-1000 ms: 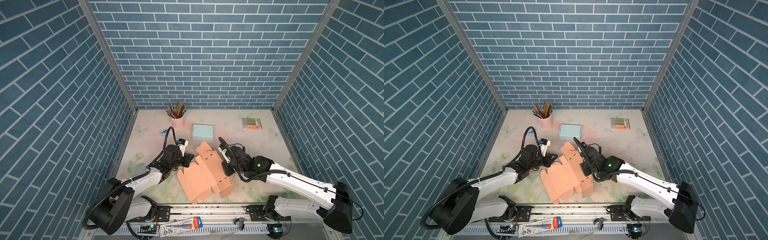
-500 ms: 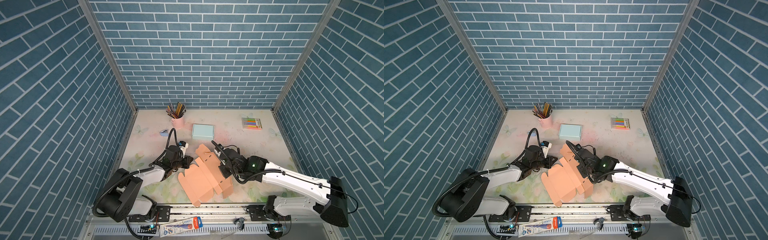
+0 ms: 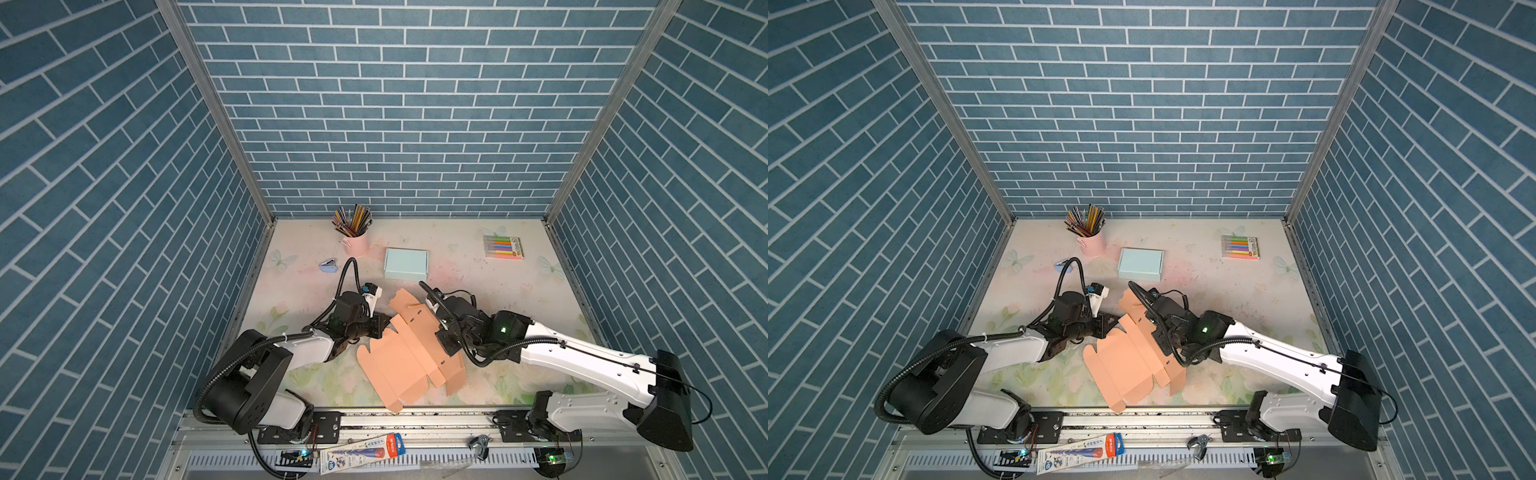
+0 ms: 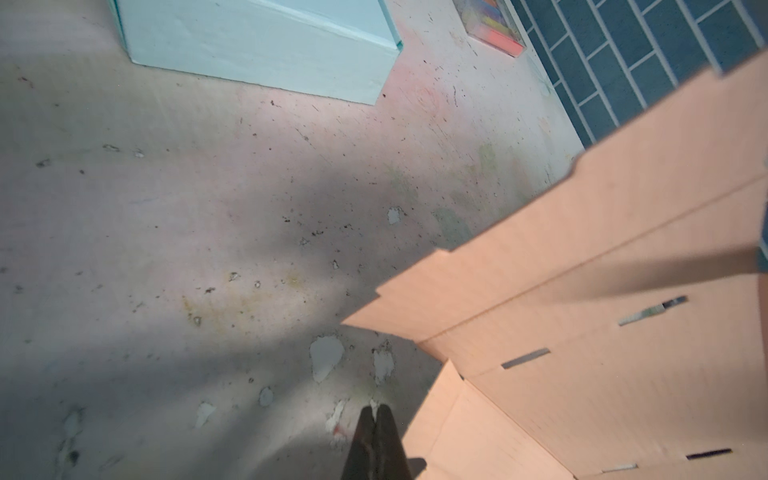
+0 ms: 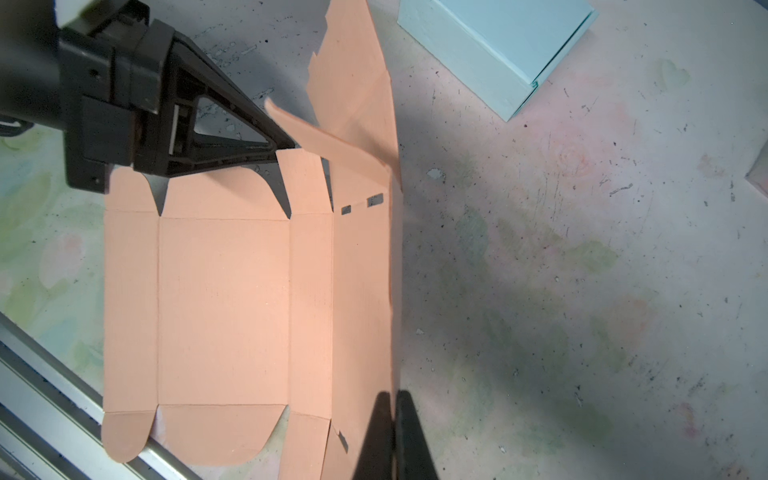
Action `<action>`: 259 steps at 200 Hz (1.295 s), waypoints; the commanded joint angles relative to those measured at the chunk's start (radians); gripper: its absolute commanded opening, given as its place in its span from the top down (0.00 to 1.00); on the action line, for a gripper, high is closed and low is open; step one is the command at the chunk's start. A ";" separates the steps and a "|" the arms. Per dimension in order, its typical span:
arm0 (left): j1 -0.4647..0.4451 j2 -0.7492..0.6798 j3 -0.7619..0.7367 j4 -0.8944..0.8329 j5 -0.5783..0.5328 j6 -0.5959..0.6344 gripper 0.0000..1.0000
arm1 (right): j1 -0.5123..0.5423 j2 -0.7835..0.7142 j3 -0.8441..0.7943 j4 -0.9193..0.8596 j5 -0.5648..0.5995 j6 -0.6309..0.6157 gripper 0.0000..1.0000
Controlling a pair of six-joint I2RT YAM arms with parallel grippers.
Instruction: Fold the paper box
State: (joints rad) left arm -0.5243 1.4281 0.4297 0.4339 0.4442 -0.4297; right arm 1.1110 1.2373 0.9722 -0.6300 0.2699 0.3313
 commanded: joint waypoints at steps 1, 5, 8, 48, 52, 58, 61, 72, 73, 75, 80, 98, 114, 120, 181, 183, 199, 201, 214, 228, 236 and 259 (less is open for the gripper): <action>-0.018 -0.027 0.010 0.019 0.018 0.015 1.00 | 0.006 0.008 0.034 -0.016 0.026 -0.032 1.00; -0.019 -0.029 0.008 0.017 0.020 0.017 1.00 | 0.006 0.009 0.036 -0.016 0.026 -0.032 1.00; -0.020 -0.030 0.006 0.016 0.021 0.016 1.00 | 0.006 0.007 0.036 -0.014 0.027 -0.034 1.00; -0.043 -0.059 -0.007 0.003 0.018 0.010 1.00 | 0.005 0.010 0.036 -0.011 0.035 -0.046 1.00; -0.045 -0.062 -0.009 0.003 0.016 0.007 1.00 | 0.006 0.010 0.036 -0.011 0.037 -0.047 1.00; -0.049 -0.065 -0.012 0.004 0.016 0.005 1.00 | 0.005 0.011 0.037 -0.010 0.038 -0.050 1.00; -0.050 -0.067 -0.012 0.005 0.016 0.003 1.00 | 0.006 0.013 0.037 -0.010 0.040 -0.051 1.00; -0.057 -0.069 -0.017 0.010 0.015 -0.002 1.00 | 0.006 0.017 0.042 -0.012 0.042 -0.053 1.00; -0.058 -0.070 -0.018 0.010 0.016 -0.002 1.00 | 0.006 0.017 0.043 -0.012 0.042 -0.053 1.00; -0.060 -0.070 -0.018 0.011 0.016 -0.004 1.00 | 0.006 0.019 0.045 -0.012 0.042 -0.054 1.00; -0.064 -0.070 -0.021 0.015 0.014 -0.007 1.00 | 0.006 0.022 0.048 -0.015 0.045 -0.055 1.00; -0.082 -0.071 -0.026 0.024 0.009 -0.016 1.00 | 0.007 0.037 0.060 -0.026 0.058 -0.060 1.00; -0.100 -0.075 -0.029 0.029 0.002 -0.025 1.00 | 0.009 0.055 0.074 -0.042 0.073 -0.066 1.00; -0.106 -0.075 -0.031 0.033 0.000 -0.028 1.00 | 0.010 0.063 0.076 -0.046 0.080 -0.067 1.00; -0.135 -0.056 -0.075 0.095 0.004 -0.069 1.00 | 0.042 0.111 0.090 -0.046 0.168 -0.108 1.00; -0.134 -0.057 -0.076 0.097 0.005 -0.070 1.00 | 0.046 0.112 0.089 -0.044 0.175 -0.110 1.00; -0.132 -0.077 -0.082 0.088 -0.007 -0.074 1.00 | 0.079 0.120 0.092 -0.043 0.226 -0.132 1.00; -0.132 -0.080 -0.083 0.085 -0.011 -0.074 1.00 | 0.083 0.121 0.092 -0.043 0.232 -0.135 1.00; -0.122 -0.112 -0.088 0.064 -0.028 -0.076 1.00 | 0.110 0.134 0.096 -0.047 0.272 -0.152 1.00; -0.101 -0.155 -0.096 0.045 -0.033 -0.076 1.00 | 0.132 0.154 0.103 -0.060 0.311 -0.162 1.00; -0.088 -0.181 -0.097 0.028 -0.033 -0.074 1.00 | 0.144 0.164 0.105 -0.067 0.329 -0.171 1.00; -0.051 -0.254 -0.093 -0.022 -0.034 -0.058 1.00 | 0.172 0.197 0.105 -0.073 0.371 -0.190 1.00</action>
State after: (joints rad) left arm -0.6113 1.2377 0.3416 0.4606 0.4267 -0.5007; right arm 1.2587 1.4029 1.0512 -0.6678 0.5472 0.1959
